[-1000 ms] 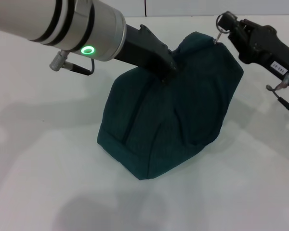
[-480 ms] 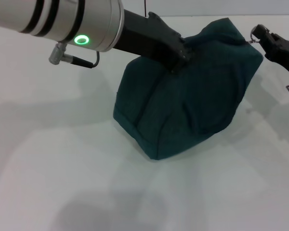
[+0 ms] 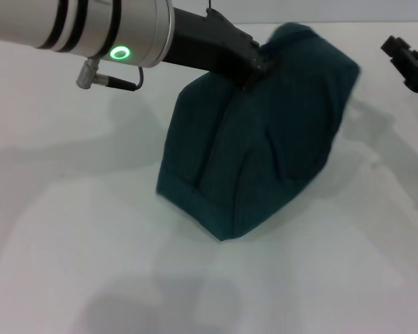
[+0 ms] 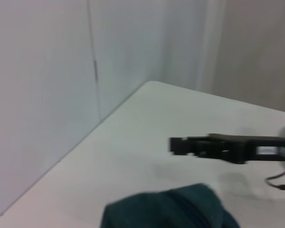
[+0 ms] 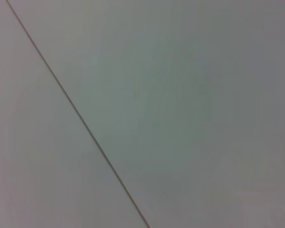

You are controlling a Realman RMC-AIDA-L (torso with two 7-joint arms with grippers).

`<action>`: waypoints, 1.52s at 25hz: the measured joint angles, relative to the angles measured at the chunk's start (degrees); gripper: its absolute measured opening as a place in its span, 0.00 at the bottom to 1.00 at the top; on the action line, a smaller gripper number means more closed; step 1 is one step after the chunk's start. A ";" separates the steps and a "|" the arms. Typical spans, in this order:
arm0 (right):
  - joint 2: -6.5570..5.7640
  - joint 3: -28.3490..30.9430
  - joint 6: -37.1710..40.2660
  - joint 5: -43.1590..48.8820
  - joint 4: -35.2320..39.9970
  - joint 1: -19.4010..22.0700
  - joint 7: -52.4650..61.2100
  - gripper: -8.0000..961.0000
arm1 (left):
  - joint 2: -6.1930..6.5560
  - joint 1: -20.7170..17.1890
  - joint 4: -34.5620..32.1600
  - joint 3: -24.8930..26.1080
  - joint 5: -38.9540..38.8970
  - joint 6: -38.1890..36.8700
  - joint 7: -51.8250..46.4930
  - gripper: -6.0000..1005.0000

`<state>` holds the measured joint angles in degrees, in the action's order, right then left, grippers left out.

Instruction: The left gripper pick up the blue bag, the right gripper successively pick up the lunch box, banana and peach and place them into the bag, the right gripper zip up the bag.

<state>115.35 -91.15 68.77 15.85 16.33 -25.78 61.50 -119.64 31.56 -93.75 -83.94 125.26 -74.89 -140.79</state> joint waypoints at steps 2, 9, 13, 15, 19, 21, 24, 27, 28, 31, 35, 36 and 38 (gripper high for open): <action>0.02 0.43 1.29 0.26 0.00 0.82 -0.35 0.16 | 0.04 0.12 1.46 0.04 0.06 1.69 0.41 0.08; -0.01 0.24 2.63 0.36 0.00 2.44 -0.46 0.46 | -0.03 -0.35 4.29 2.88 -0.34 5.84 0.10 0.10; -0.01 -0.12 4.12 0.48 -0.04 2.60 -0.46 0.62 | -0.05 -1.43 4.90 4.47 -1.19 7.21 -0.76 0.11; -0.10 -0.18 5.47 1.11 -0.06 2.62 -0.51 0.70 | -0.06 -2.61 4.69 5.75 -2.64 7.44 -0.52 0.19; -1.56 -0.11 11.77 4.98 0.23 2.63 -1.31 0.79 | 0.14 -7.16 3.76 9.75 -13.63 5.73 4.79 0.33; -2.86 -0.16 16.78 9.33 0.61 2.32 -2.25 0.82 | 0.18 -10.15 4.40 12.26 -20.81 3.13 10.68 0.53; -5.34 -0.02 27.50 19.07 1.23 1.61 -4.40 0.86 | 0.05 -17.23 7.08 15.59 -33.96 -1.25 25.26 0.65; -6.07 0.00 31.95 22.73 2.01 2.05 -6.70 0.91 | 0.20 -22.35 10.18 17.50 -39.65 -3.90 34.70 0.76; -6.32 0.01 34.24 25.11 2.42 2.41 -9.14 0.91 | 0.23 -24.03 12.04 18.64 -40.63 -5.54 38.05 0.77; -6.05 0.01 36.38 28.47 2.58 3.13 -12.90 0.91 | 0.19 -27.39 20.93 23.10 -43.40 -12.22 48.83 0.81; -4.83 0.08 34.40 32.93 2.02 4.68 -16.78 0.91 | 0.51 -27.96 35.98 29.09 -43.94 -19.90 61.65 0.85; -4.55 0.07 33.20 34.13 1.78 5.05 -17.78 0.91 | 0.60 -27.88 39.26 30.27 -43.38 -21.99 65.82 0.86; -3.97 0.06 30.35 36.52 1.53 5.75 -19.23 0.91 | 0.59 -28.07 44.62 31.58 -41.92 -25.40 75.17 0.88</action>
<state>111.38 -91.09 99.11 52.38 17.86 -20.03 42.27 -119.05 3.50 -49.12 -52.36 83.35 -100.29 -65.62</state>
